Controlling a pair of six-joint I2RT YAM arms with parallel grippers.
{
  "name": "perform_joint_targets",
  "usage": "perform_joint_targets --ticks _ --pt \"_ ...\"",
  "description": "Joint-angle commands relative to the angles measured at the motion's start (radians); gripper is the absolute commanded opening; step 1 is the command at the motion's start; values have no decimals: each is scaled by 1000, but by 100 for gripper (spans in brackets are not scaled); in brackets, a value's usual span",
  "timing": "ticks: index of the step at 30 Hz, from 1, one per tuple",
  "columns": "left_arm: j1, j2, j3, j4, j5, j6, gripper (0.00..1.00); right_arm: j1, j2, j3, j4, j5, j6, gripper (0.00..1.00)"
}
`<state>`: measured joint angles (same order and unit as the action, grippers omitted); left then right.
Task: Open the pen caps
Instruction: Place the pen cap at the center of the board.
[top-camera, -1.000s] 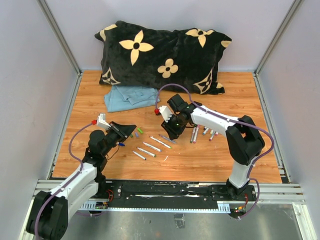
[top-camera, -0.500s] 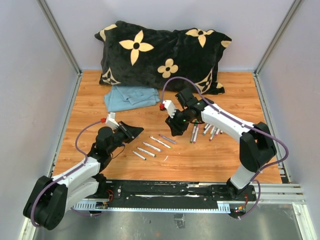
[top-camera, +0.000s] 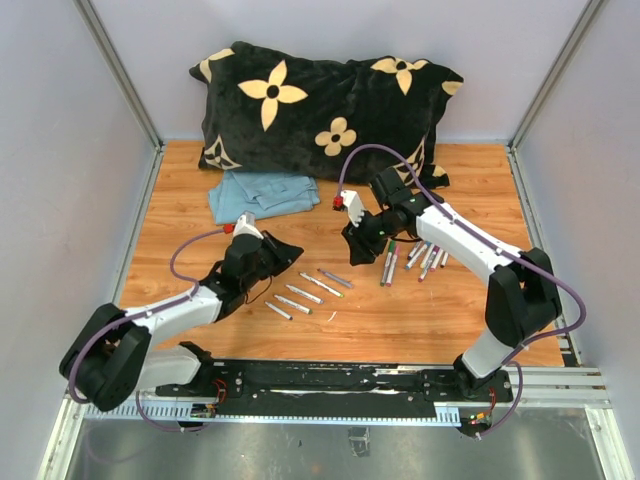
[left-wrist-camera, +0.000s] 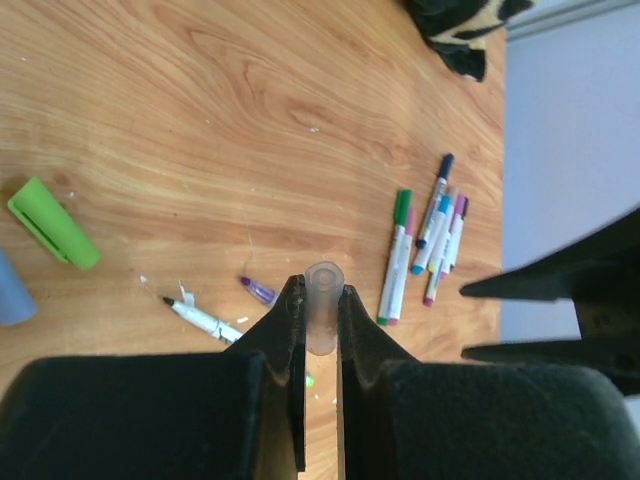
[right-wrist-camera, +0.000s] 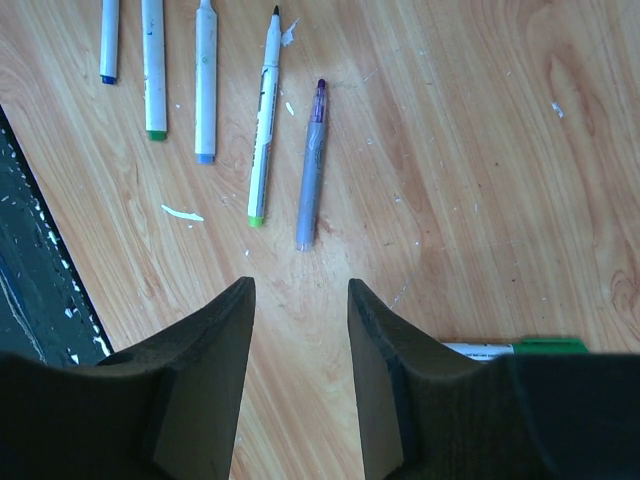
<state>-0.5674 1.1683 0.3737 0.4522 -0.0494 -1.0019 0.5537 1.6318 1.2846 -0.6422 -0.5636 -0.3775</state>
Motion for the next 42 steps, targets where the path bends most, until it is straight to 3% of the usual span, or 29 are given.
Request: perform_joint_targets --ticks 1,6,15,29,37,42 --pt "-35 91 149 -201 -189 -42 0 -24 -30 9 -23 -34 -21 43" --pt "-42 262 370 -434 -256 -47 0 -40 -39 7 -23 -41 -17 44" --pt "-42 418 500 -520 -345 -71 1 -75 -51 5 -23 -67 -11 45" --pt "-42 517 529 -579 -390 -79 12 -102 -63 3 -22 -81 -5 45" --pt "-41 516 518 -604 -410 -100 29 -122 -73 3 -23 -94 -1 45" --pt "-42 508 513 -609 -409 -106 32 -135 -83 3 -23 -102 -1 45"
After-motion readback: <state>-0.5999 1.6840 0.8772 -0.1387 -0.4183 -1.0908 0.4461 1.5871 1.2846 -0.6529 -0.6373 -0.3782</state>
